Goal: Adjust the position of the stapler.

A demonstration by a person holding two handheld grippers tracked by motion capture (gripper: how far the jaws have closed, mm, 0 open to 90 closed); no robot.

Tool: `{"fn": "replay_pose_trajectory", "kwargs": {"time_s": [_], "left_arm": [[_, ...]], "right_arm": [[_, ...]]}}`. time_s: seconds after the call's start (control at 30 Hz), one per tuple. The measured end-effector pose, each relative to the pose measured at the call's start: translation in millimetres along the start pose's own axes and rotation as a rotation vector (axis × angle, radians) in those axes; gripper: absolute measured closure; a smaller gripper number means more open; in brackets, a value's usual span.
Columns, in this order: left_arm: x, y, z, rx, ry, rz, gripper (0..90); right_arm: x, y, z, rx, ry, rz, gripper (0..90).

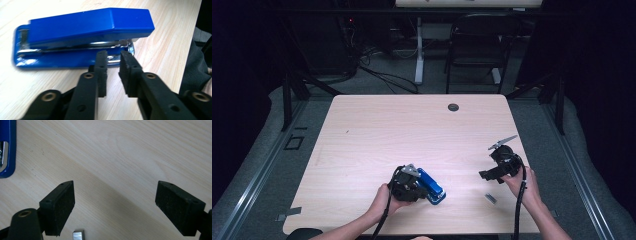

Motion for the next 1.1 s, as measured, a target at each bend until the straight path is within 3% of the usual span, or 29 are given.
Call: {"fn": "replay_pose_trajectory", "kwargs": {"time_s": [0.23, 0.27, 0.33, 0.37, 0.57, 0.8, 0.87, 1.0, 1.1], "left_arm": [[-21.9, 1.9, 24.4, -0.036, -0.048, 0.002, 49.1], [-25.9, 2.1, 30.1, -0.040, -0.071, -0.001, 45.7], [-31.5, 3.6, 37.6, -0.051, -0.075, 0.001, 39.8], [-33.7, 4.4, 41.0, -0.049, -0.083, 0.006, 36.3], [-52.4, 15.6, 71.6, -0.083, -0.131, 0.018, 18.0], [-65.7, 17.8, 102.6, -0.126, -0.210, -0.007, 10.0], [-65.7, 17.4, 106.9, -0.141, -0.215, -0.008, 7.2], [-62.4, 18.2, 111.1, -0.138, -0.222, 0.015, 1.1], [-62.9, 16.6, 115.2, -0.129, -0.237, 0.006, 0.4]], "right_arm": [[2.7, -4.0, 13.2, -0.015, -0.023, 0.004, 14.6], [2.8, -4.2, 14.6, -0.020, -0.025, 0.008, 14.4], [6.9, -6.9, 21.3, -0.008, -0.040, -0.023, 13.9], [6.0, -7.0, 22.8, -0.026, -0.046, 0.007, 13.8], [10.2, -13.6, 37.1, -0.053, -0.074, 0.010, 9.6], [12.0, -23.1, 54.3, -0.068, -0.102, 0.008, 2.7], [11.6, -26.1, 60.8, -0.075, -0.115, -0.001, 0.7], [12.9, -30.6, 74.5, -0.107, -0.129, 0.000, 0.1], [14.4, -33.2, 82.3, -0.108, -0.135, -0.001, 0.2]]}}
Point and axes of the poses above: each handheld gripper's, and its own axes: x roughly forward along the jaws, y roughly out of its underside, z roughly to its left, the point moved 7 cm from there along x, roughly forward along the jaws, and after that the axes turned 5 degrees about -y, right-handed, at the moved point
